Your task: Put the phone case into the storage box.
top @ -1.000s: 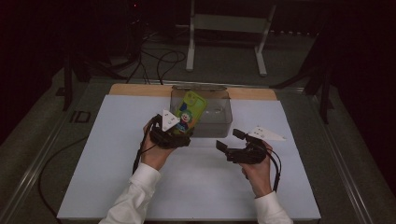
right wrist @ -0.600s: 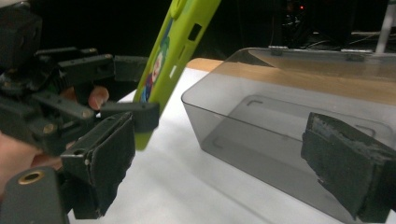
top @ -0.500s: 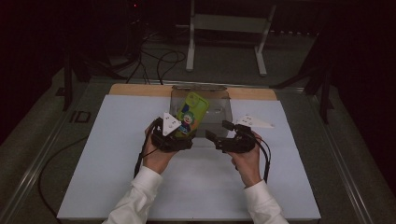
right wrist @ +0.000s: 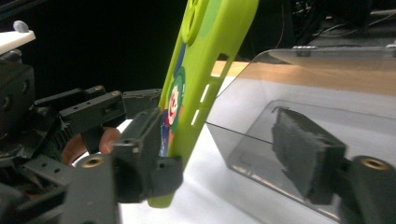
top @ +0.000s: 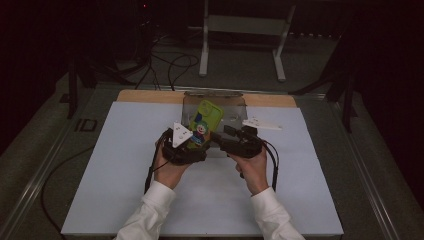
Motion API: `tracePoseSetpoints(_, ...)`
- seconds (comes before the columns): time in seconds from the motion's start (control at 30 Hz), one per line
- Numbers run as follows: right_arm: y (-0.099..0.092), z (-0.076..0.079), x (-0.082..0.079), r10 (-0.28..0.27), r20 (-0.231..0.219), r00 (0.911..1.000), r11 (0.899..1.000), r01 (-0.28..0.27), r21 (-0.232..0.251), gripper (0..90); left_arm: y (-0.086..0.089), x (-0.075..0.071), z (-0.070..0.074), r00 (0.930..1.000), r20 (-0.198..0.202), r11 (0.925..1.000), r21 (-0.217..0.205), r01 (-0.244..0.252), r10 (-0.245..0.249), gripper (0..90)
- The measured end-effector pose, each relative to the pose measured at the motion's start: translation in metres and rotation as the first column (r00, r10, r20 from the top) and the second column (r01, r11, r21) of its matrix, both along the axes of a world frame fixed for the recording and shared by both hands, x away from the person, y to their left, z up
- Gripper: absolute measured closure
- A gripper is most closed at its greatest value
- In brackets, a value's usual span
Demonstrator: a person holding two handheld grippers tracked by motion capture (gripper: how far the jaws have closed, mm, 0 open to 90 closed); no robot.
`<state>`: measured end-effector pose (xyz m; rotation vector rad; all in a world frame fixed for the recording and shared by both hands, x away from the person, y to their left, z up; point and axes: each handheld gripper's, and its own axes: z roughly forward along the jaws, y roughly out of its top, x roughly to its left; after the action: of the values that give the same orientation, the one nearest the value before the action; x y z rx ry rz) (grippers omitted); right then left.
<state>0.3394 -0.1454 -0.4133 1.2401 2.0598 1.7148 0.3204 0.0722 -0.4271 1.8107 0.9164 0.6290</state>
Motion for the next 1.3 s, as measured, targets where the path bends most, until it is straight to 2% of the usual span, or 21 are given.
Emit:
tracePoseSetpoints(0.27, 0.011, -0.007, 0.004, 0.006, -0.056, 0.9984, 0.998, -0.003, 0.059, 54.5, 0.001, 0.001, -0.001, 1.0000, -0.007, 0.9999, -0.013, -0.006, 0.006, 16.4)
tracePoseSetpoints(0.53, 0.017, -0.007, 0.005, 0.016, -0.054, 0.9984, 0.995, -0.010, 0.104, 66.2, 0.001, 0.000, -0.003, 0.9998, -0.017, 0.9981, -0.060, -0.013, 0.012, 16.4)
tracePoseSetpoints(0.6, 0.018, -0.007, 0.006, 0.021, -0.055, 0.9983, 0.994, -0.015, 0.109, 73.4, -0.001, 0.001, -0.004, 0.9996, -0.025, 0.9978, -0.065, -0.016, 0.014, 16.4)
tracePoseSetpoints(0.8, 0.020, -0.006, 0.007, 0.012, -0.061, 0.9981, 0.994, -0.006, 0.107, 77.5, -0.003, 0.001, -0.008, 0.9983, -0.049, 0.9932, -0.110, -0.038, 0.033, 16.4)
tracePoseSetpoints(1.07, 0.019, -0.005, 0.005, 0.009, -0.051, 0.9987, 0.996, -0.004, 0.093, 78.2, -0.004, 0.001, -0.009, 0.9986, -0.048, 0.9931, -0.114, -0.025, 0.020, 16.0)
tracePoseSetpoints(1.2, 0.020, -0.004, 0.003, 0.009, -0.034, 0.9994, 0.997, -0.006, 0.079, 78.2, -0.004, 0.001, -0.010, 0.9993, -0.038, 0.9958, -0.092, -0.001, -0.002, 13.4)
tracePoseSetpoints(1.3, 0.019, -0.003, 0.002, 0.007, -0.031, 0.9995, 0.997, -0.005, 0.076, 78.2, -0.003, 0.000, -0.010, 0.9996, -0.029, 0.9987, -0.050, 0.006, -0.007, 4.7)
